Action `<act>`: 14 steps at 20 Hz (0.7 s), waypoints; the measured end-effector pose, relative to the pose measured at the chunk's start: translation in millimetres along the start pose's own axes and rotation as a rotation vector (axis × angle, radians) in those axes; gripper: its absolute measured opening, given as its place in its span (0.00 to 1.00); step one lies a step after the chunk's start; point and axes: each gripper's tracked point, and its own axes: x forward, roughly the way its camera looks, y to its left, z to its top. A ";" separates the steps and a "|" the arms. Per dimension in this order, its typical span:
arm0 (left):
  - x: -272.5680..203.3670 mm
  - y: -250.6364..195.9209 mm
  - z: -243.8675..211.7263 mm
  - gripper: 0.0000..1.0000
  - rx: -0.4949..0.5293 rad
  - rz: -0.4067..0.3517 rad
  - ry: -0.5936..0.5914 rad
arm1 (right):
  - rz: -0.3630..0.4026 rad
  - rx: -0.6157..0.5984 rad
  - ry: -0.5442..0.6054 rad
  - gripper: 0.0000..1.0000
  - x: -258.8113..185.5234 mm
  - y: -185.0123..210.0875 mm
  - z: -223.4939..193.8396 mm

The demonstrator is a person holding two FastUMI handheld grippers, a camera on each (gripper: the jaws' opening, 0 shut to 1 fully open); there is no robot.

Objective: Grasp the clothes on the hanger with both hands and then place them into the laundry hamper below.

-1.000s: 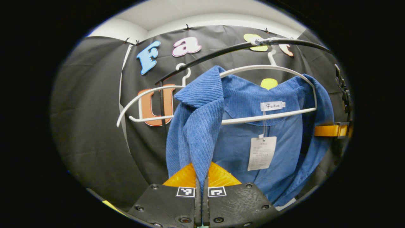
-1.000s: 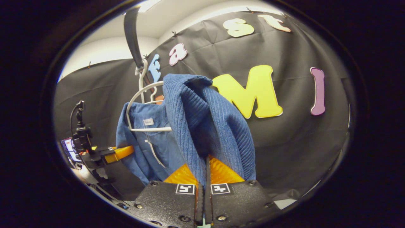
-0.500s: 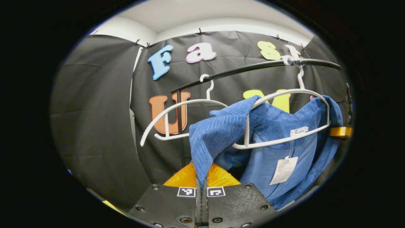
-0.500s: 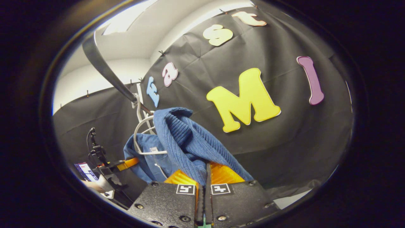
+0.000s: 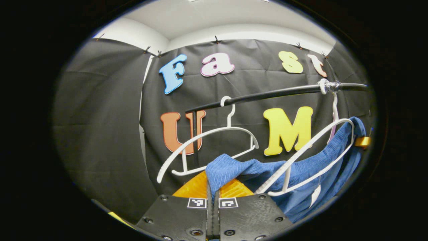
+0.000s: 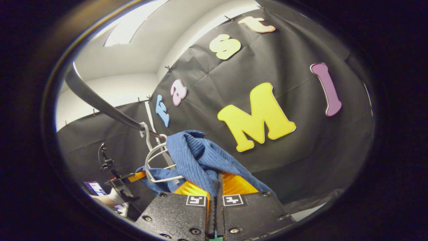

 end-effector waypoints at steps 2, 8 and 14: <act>7.7 2.0 0.6 0.00 -0.021 -0.006 0.012 | 0.042 0.028 0.032 0.05 -5.8 5.0 1.1; 17.4 11.1 1.5 0.03 -0.056 0.001 0.022 | 0.025 0.094 -0.040 0.05 -21.1 -13.0 37.2; 27.4 2.4 -4.3 0.00 -0.057 -0.017 0.040 | -0.116 0.175 -0.027 0.05 -3.7 -49.5 23.9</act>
